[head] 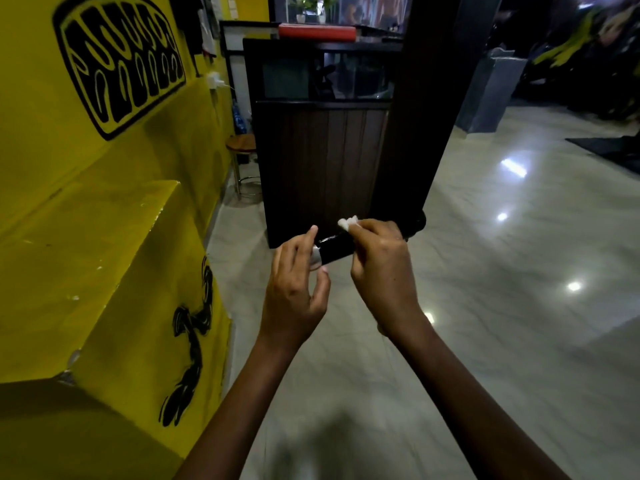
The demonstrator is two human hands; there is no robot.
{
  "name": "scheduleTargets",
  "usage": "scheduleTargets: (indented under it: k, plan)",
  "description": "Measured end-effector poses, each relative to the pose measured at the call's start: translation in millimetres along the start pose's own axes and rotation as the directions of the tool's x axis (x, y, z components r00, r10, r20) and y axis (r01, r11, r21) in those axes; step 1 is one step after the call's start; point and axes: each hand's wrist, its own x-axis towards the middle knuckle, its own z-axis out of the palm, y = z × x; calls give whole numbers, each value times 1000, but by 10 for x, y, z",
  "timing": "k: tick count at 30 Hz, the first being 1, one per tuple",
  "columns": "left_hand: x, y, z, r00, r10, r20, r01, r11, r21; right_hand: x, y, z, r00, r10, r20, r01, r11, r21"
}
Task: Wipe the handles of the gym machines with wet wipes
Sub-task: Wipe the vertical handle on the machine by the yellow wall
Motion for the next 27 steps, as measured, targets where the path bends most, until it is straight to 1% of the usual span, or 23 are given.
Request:
scheduleTargets:
  k: [1,3,4,5,6,8,9,12,14,16,18,19,21,23,25,27]
  plan:
    - [-1,-3,1,1000,0,-1,0,1000,-6,6,-34,6,1000,-30,-4,30,998,60]
    - [-4,-8,9,1000,3,-6,-3,1000,-27,-13,-110,8,987,-158,18,152,972,178]
    - [-11,-10,15,1000,6,-6,-7,999,-39,-26,-124,-3,974,-224,31,212,952,220]
    - [-16,-10,19,1000,9,-6,-10,999,-45,-24,-111,-20,967,-253,31,239,941,241]
    - [-13,-9,21,1000,10,-7,-10,999,-46,-8,-76,-35,972,-235,24,223,944,244]
    - [-3,-14,17,1000,5,-13,-6,999,-42,29,-12,-40,991,-135,0,131,968,215]
    - [-3,-13,14,1000,5,-16,-6,999,-45,28,-17,-27,992,-126,2,123,971,206]
    - [-18,2,-10,1000,10,-12,-11,998,-66,-54,-93,28,958,-282,55,259,929,263]
    - [-20,-2,-18,1000,8,3,-7,998,-67,-63,-17,-18,924,-365,115,317,897,308]
    - [-14,-4,-11,1000,0,11,1,998,-61,-24,136,-107,887,-435,151,392,886,247]
    - [-15,-12,-2,1000,-12,2,12,998,-63,32,250,-181,869,-474,143,466,881,82]
    - [-18,-17,1,1000,-12,-5,12,998,-62,62,275,-199,879,-459,129,464,886,-13]
    - [-11,-23,2,1000,-8,-7,8,998,-56,122,278,-188,924,-373,83,383,906,-179]
    - [-8,-19,6,1000,-10,-3,10,999,-54,139,250,-128,956,-292,38,290,910,-297]
    - [-12,-12,1,1000,-13,-4,13,998,-54,86,227,-54,965,-263,-7,242,900,-362]
    - [-14,-14,-12,1000,-5,1,5,999,-45,-26,217,-6,972,-229,-56,195,914,-357]
